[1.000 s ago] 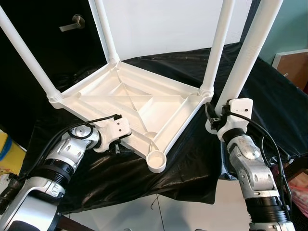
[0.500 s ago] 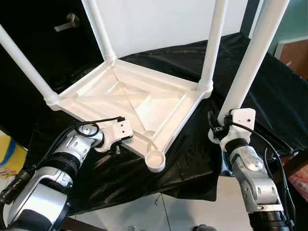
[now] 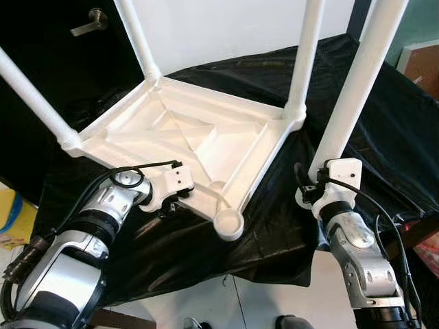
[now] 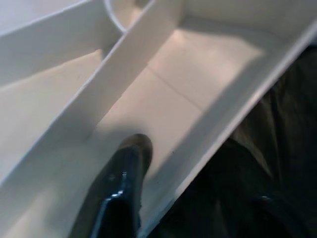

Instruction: Building children table

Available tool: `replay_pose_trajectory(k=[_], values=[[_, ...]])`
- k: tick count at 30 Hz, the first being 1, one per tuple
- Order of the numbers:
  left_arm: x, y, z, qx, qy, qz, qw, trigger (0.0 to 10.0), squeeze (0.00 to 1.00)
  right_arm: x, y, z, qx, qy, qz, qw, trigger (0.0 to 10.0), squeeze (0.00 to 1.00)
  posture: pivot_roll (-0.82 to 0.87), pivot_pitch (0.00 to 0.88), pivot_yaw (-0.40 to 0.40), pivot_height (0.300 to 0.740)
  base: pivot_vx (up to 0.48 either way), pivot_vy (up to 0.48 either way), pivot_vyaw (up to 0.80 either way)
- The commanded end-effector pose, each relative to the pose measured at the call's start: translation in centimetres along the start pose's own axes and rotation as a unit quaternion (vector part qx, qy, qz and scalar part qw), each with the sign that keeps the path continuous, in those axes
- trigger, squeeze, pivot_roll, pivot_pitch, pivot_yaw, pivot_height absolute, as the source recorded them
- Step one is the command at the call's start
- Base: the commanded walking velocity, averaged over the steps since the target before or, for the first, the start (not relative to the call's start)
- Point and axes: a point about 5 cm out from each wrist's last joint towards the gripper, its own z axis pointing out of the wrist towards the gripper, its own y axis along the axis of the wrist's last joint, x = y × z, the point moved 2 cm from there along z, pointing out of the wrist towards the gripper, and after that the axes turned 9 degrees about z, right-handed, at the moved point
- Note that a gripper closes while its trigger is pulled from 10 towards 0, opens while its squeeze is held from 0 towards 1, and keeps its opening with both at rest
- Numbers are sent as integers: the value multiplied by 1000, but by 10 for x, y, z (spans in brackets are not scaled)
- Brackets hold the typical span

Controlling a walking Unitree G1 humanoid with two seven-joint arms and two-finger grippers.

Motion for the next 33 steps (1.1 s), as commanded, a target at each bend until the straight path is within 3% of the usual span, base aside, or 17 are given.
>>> replay_pose_trajectory(k=[1, 12, 14, 20, 21, 23, 24, 28, 29, 33], values=[[0, -12, -3, 1, 22, -42, 999, 0, 0, 5, 3, 1, -4, 8, 0, 1000, 10000, 0, -244, 132, 121, 740, 0, 0, 0], [-1, -5, -2, -21, 40, -55, 997, 0, 0, 6, 6, 4, -8, 12, -1, 1000, 10000, 0, -249, 104, 121, 740, 0, 0, 0], [-12, 8, 5, -54, 26, -56, 997, 0, 0, 7, 6, 4, -10, 13, -2, 1000, 10000, 0, -250, 90, 121, 740, 0, 0, 0], [-24, 26, 14, -95, 11, -59, 994, 0, 0, 7, 7, 6, -14, 14, -5, 1000, 10000, 0, -250, 76, 119, 740, 0, 0, 0], [-24, 36, 17, -116, 21, -58, 991, 4392, 0, 7, 8, 9, -14, 10, -1, 1000, 10000, 0, -245, 71, 118, 740, 0, 0, 0], [-24, 36, 17, -116, 21, -58, 991, 4392, 0, 7, 8, 9, -14, 10, -1, 1000, 10000, 0, -245, 71, 118, 740, 0, 0, 0], [-23, 38, 18, -121, 25, -54, 991, 10000, 0, 7, 8, 10, -14, 9, 0, 1000, 10000, 0, -240, 68, 115, 740, 0, 0, 0], [-20, 46, 18, -136, 45, -39, 989, 10000, 0, 8, 9, 12, -17, 12, -2, 1000, 10000, 0, -235, 62, 111, 740, 0, 0, 0], [-18, 48, 18, -140, 56, -42, 988, 10000, 1000, 8, 9, 13, -18, 12, -4, 1000, 10000, 0, -232, 60, 108, 740, 0, 0, 0], [-12, 49, 16, -142, 84, -50, 985, 10000, 1000, 7, 10, 15, -21, 10, -3, 1000, 10000, 0, -230, 57, 104, 740, 0, 0, 0]])
